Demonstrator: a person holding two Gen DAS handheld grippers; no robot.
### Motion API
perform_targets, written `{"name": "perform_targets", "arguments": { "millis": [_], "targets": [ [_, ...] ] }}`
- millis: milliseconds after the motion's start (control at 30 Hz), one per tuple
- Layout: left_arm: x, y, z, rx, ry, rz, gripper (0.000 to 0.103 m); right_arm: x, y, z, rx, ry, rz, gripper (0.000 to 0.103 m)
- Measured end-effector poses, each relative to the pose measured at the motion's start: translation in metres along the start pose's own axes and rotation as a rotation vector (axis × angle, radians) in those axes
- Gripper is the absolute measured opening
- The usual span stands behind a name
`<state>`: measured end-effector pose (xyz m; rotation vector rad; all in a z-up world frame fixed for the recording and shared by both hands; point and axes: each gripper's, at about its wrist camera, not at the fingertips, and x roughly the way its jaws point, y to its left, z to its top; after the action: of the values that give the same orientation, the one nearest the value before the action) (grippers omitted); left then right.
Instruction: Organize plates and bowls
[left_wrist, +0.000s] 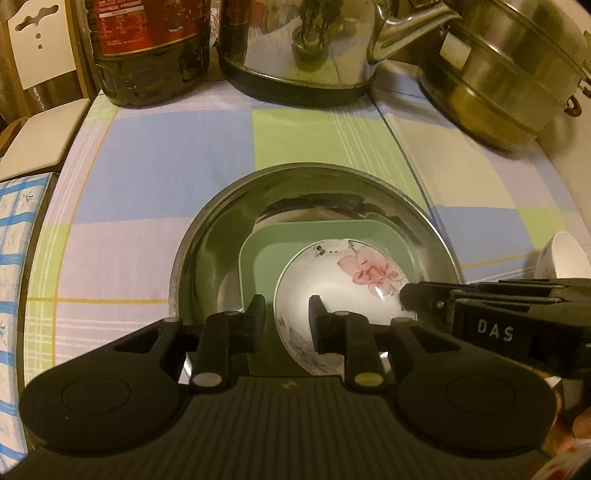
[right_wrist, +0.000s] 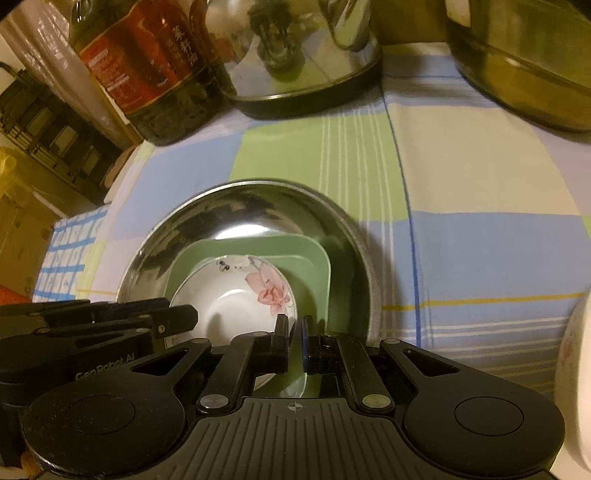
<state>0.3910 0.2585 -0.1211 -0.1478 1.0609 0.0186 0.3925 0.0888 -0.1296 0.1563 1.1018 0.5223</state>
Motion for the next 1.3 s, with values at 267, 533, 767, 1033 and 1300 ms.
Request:
{"name": "perform_targets", "arguments": {
  "millis": [267, 533, 767, 1033, 1300],
  "targets": [
    [-0.021, 0.002, -0.009, -0.045, -0.023, -0.014, 0.029, -0.024, 0.000, -0.004, 0.003, -0.054, 0.036, 0.047],
    [-0.047, -0.001, -0.017, -0.057, -0.058, -0.008, 0.031, -0.041, -0.001, -0.013, 0.017, -0.074, 0.059, 0.049],
    [-0.067, -0.009, -0.025, -0.051, -0.087, 0.009, 0.034, -0.056, 0.001, -0.019, 0.014, -0.089, 0.070, 0.055],
    [-0.087, -0.015, -0.038, -0.059, -0.105, 0.035, 0.035, -0.077, 0.005, -0.029, 0.002, -0.113, 0.086, 0.060],
    [-0.111, -0.024, -0.056, -0.092, -0.125, 0.036, 0.036, -0.103, 0.004, -0.043, 0.002, -0.129, 0.122, 0.062]
  ]
}}
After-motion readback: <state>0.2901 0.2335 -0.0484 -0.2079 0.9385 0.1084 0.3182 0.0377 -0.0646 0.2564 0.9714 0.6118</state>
